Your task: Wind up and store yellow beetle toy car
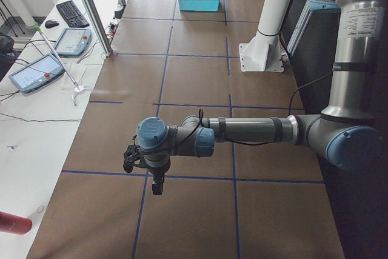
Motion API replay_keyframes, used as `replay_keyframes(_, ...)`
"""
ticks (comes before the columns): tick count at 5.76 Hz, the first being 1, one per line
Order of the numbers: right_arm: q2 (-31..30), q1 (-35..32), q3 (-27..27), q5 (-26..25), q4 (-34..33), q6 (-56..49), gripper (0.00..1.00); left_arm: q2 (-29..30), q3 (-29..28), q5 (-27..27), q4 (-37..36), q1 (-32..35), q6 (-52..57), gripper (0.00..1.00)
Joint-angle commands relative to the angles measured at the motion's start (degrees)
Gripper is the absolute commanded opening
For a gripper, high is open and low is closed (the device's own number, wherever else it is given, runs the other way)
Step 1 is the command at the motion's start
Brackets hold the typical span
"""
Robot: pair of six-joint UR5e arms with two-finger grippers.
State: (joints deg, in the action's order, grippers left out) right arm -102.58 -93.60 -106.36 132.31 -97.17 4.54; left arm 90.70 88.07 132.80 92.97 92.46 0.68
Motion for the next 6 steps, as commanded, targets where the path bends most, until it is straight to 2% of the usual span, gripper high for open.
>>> replay_keyframes(1, 0.28, 2.54, -0.87, 0.48, 0.14, -0.67, 1.0, 0.0, 0.0, 0.0, 0.02, 0.0, 0.11, 1.0)
replay_keyframes(6, 0.45, 2.55, -1.04, -0.12, 0.14, -0.85, 1.0, 0.0, 0.09, 0.0, 0.02, -0.09, 0.02, 1.0)
